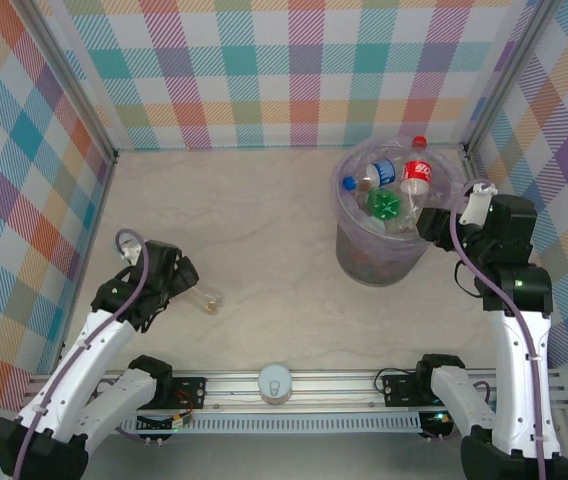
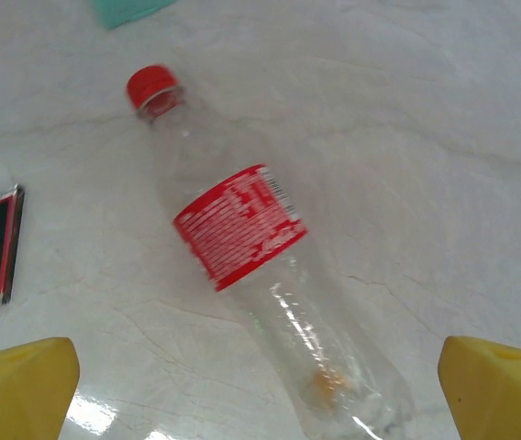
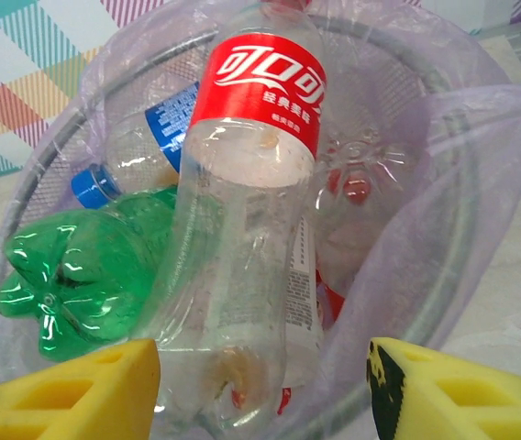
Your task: Put the plastic bottles in the bin
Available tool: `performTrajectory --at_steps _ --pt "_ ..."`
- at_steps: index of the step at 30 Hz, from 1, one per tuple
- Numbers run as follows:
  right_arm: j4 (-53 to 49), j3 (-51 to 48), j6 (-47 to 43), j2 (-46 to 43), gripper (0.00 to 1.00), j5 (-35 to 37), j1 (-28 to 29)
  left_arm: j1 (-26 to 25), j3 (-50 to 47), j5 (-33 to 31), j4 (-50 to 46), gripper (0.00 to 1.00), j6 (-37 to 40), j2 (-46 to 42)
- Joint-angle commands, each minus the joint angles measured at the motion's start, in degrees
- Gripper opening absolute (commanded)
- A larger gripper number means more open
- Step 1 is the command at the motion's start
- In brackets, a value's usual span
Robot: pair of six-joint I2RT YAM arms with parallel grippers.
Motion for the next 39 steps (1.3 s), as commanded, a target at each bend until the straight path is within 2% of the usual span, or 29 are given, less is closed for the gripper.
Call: performTrajectory --at_steps 1,6,9,13,15,18,23,27,34,39 --pt "1.96 1.11 0.29 -0.3 0.62 -2.26 -0.29 0.72 -5.64 -1.02 8.84 1.0 -9.79 4.0" --pt "-0.16 2.24 -0.71 -1.11 0.62 -0.29 -0.37 2.17 -10.09 2.21 21.05 1.0 -13.54 10.76" --pt "-1.03 3.27 -0.28 -0.76 0.62 3.44 -0.32 2.18 -10.2 2.43 23.22 1.0 -15.22 14.58" --pt "-2.68 6.44 -0.96 0.18 0.63 13.05 -0.43 2.2 -11.58 1.72 25.14 1.0 -16.18 16.3" --pt "-4.56 9.55 -1.54 3.13 0.66 14.23 -1.03 2.26 -12.58 1.05 26.04 1.0 -16.91 16.61" --pt "-7.19 14.06 -1.54 8.81 0.67 11.3 -3.04 2.26 -13.67 0.71 27.4 1.0 -17.33 17.48" --pt "-5.44 15.78 0.86 14.37 0.66 0.74 -9.82 2.35 -15.57 -0.29 29.67 1.0 -16.93 18.26" --pt "-4.49 16.44 0.97 18.89 0.63 -5.33 -13.93 2.52 -16.46 -0.3 31.41 0.95 -16.58 19.74" --pt "-1.09 16.18 0.0 23.9 0.53 -13.8 -14.71 2.54 -16.95 -1.64 34.86 0.7 -15.12 21.51" --pt "1.01 13.61 0.51 25.18 0.44 -15.22 -14.71 2.52 -16.38 -2.43 33.87 0.58 -13.42 20.32"
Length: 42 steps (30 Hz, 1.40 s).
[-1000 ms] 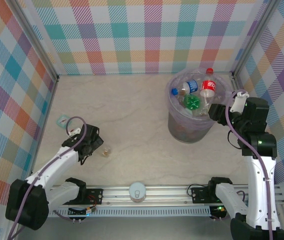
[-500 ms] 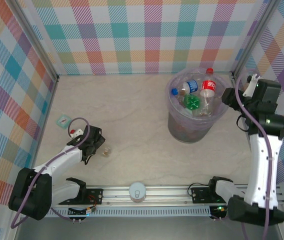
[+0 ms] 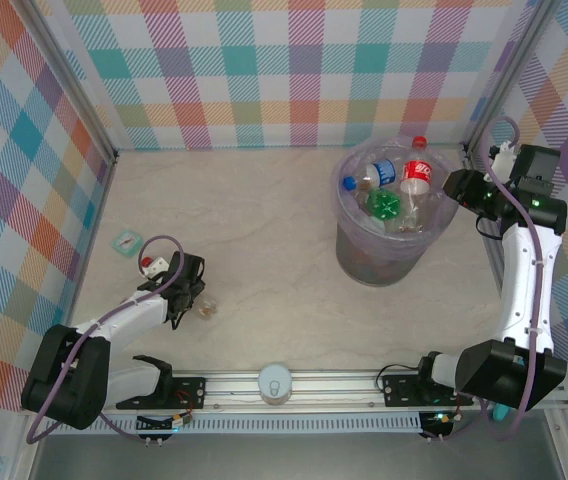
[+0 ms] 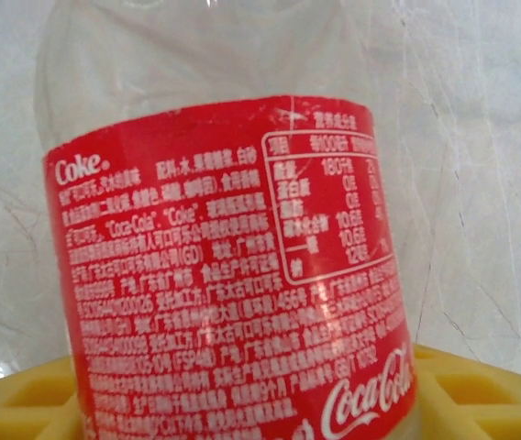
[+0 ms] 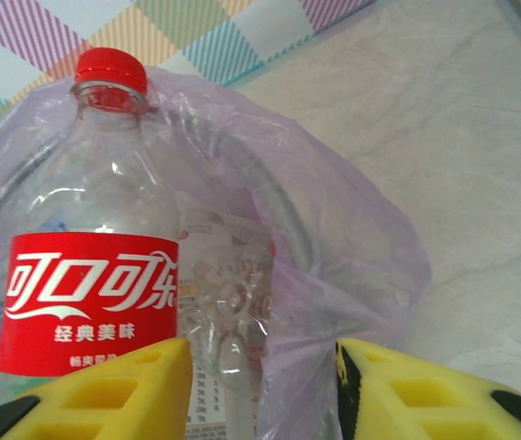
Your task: Put the plastic bottles in the bin
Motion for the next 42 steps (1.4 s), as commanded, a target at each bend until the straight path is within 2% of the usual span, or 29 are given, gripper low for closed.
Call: performTrajectory --at_steps 1,5,10,15,19,22,26,30,33,37,42 --pt "3.13 -1.36 0.11 0.53 0.42 -4.0 -0.2 0.46 0.19 -2.41 -0.48 0.55 1.94 -1.46" --pt "4.0 -2.69 0.03 1.41 0.33 -6.5 -0.19 0.47 1.48 -3.26 -1.28 0.46 3.74 -4.04" --pt "3.67 -3.82 -0.48 1.25 0.26 -7.21 0.41 0.47 3.53 -3.62 -4.62 0.37 5.61 -7.76" --pt "3.21 -4.86 -0.06 0.79 0.25 -8.92 2.4 0.38 7.7 -1.75 -8.29 0.37 7.8 -10.14" --pt "2.14 -6.29 -0.18 -1.53 0.25 -8.77 6.94 -0.08 12.22 1.62 -9.21 0.36 10.27 -11.53" --pt "0.3 -5.6 0.07 -4.42 0.29 -6.09 9.29 -1.88 17.81 3.65 -10.14 0.36 13.75 -11.17" --pt "-3.71 -1.52 0.05 -8.08 0.38 0.18 9.35 -6.03 27.69 5.91 -11.47 0.36 20.76 -8.36" --pt "-7.07 2.07 -0.78 -10.01 0.47 7.41 9.25 -11.17 35.24 7.1 -11.35 0.36 25.25 -3.9" --pt "-8.92 3.91 -2.44 -8.88 0.47 13.69 6.88 -14.58 39.52 9.66 -9.24 0.37 27.88 -0.95" --pt "-9.43 5.2 -3.13 -3.68 0.49 7.92 1.45 -17.26 41.0 15.88 -3.83 0.37 31.81 0.33" --pt "-6.47 5.57 -2.9 2.26 0.66 3.33 0.88 -17.81 39.6 20.03 -2.29 0.36 34.35 -0.71"
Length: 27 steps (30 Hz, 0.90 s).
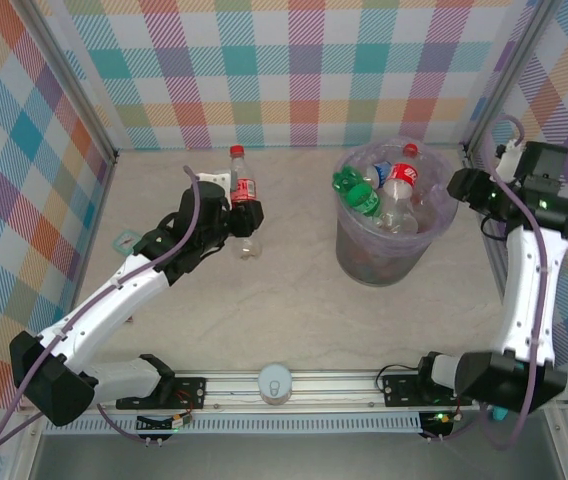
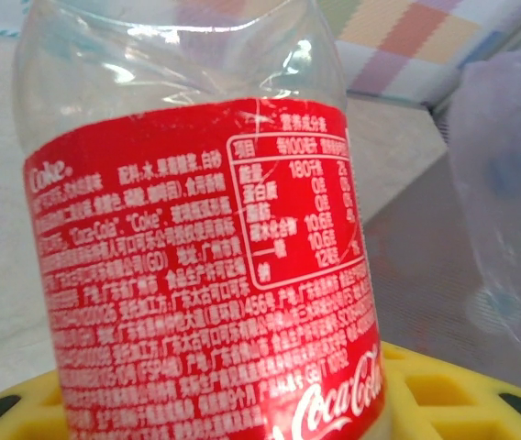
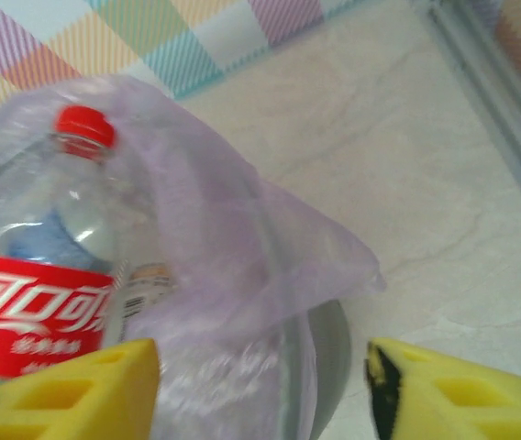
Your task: Put the plastic bottles in the bin
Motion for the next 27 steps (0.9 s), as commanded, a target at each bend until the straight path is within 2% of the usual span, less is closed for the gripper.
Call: performTrajectory --at_steps 1,9,15,23,27 --pt "0.83 0.62 -0.69 3.21 0.67 -5.14 -0.16 -0.45 -0.46 3.85 2.88 0.36 3.5 -1.66" --pt "3.73 -1.99 -0.16 6.95 0.67 -22.54 0.34 -0.38 -3.09 -1.32 -0.36 0.34 3.32 -6.03" --pt "5.32 -5.97 1.2 5.81 0.65 -29.73 5.19 -0.37 -1.59 -6.31 -5.69 0.31 3.81 -8.34" --pt "10.59 -9.93 6.13 3.04 0.65 -32.31 15.9 -0.28 4.63 -8.59 -12.64 0.27 9.07 -10.17" --pt "12.5 -12.18 7.42 -0.65 0.6 -27.31 16.41 -0.19 8.41 -8.66 -15.34 0.27 11.08 -11.04"
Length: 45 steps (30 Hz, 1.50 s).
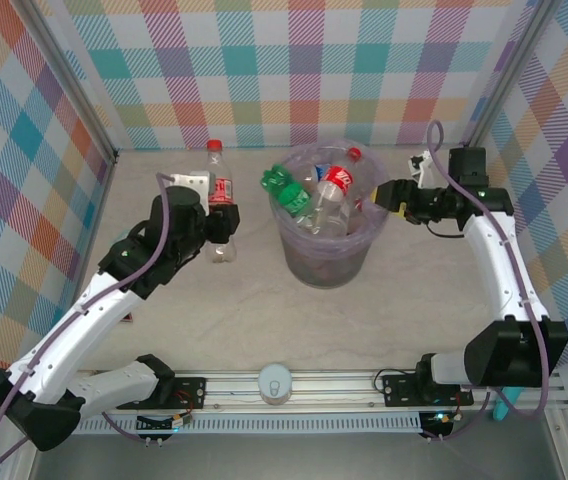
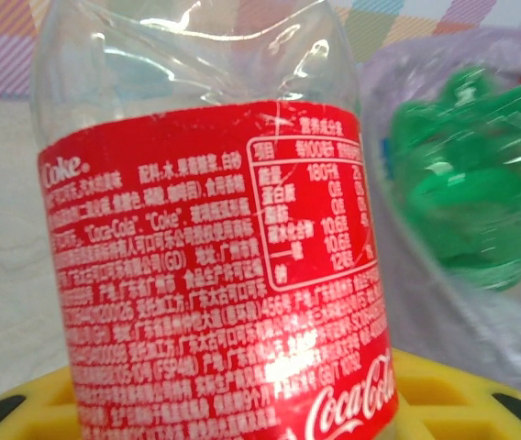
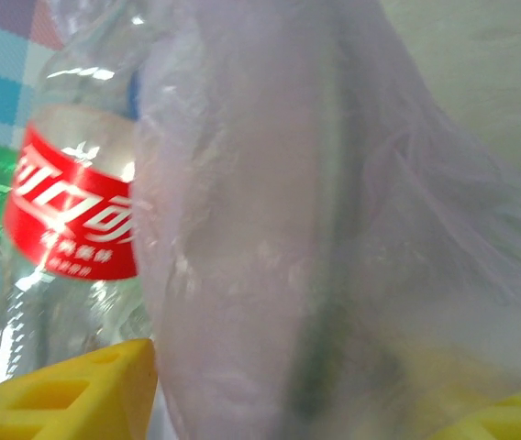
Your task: Put the plastic bottles in the bin
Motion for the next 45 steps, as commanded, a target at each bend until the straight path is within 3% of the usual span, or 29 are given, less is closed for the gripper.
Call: performTrajectory --at_steps 1,8,11,15,18,21,23,28,33,39,45 --pt "3.26 -1.69 1.8 -4.32 0.59 2.14 -0.41 -0.15 4.2 -1.09 -3.02 0.27 3.67 -2.34" --pt "2.63 -7.05 0.79 -8.03 0.6 1.46 -3.35 -0.24 14.22 3.29 -6.92 0.23 9.73 2.29" --pt "-4.98 -3.51 -2.68 -10.62 0.66 7.38 -5.73 -0.41 18.36 6.75 -7.53 0.21 12.54 6.89" --pt "-11.54 1.65 -4.91 -13.69 0.76 13.3 -7.42 -0.82 21.18 13.28 -0.96 0.17 13.36 10.16" --pt "-10.06 6.34 -1.52 -15.04 0.82 7.89 -7.32 -3.4 24.18 17.18 5.04 0.14 12.26 13.24" --pt "-2.34 9.71 5.42 -15.52 0.88 2.27 -4.43 -7.49 26.05 21.29 10.57 0.12 11.58 16.78" --pt "1.28 12.96 7.5 -14.3 0.91 3.02 0.61 -10.3 28.94 21.61 10.36 0.12 12.11 20.13" --pt "6.99 19.39 10.92 -8.73 1.0 3.22 6.78 -13.81 31.77 21.47 10.2 0.11 12.49 24.69" --pt "10.89 22.42 11.41 -4.09 0.99 4.17 14.66 -14.9 30.31 21.47 13.98 0.09 11.1 25.43" --pt "12.75 22.89 11.95 -0.33 0.98 4.92 16.93 -14.93 29.76 22.25 15.44 0.07 10.81 26.14" --pt "17.02 23.78 15.07 1.88 0.93 1.33 17.28 -14.91 29.23 22.05 18.61 0.07 9.8 26.76"
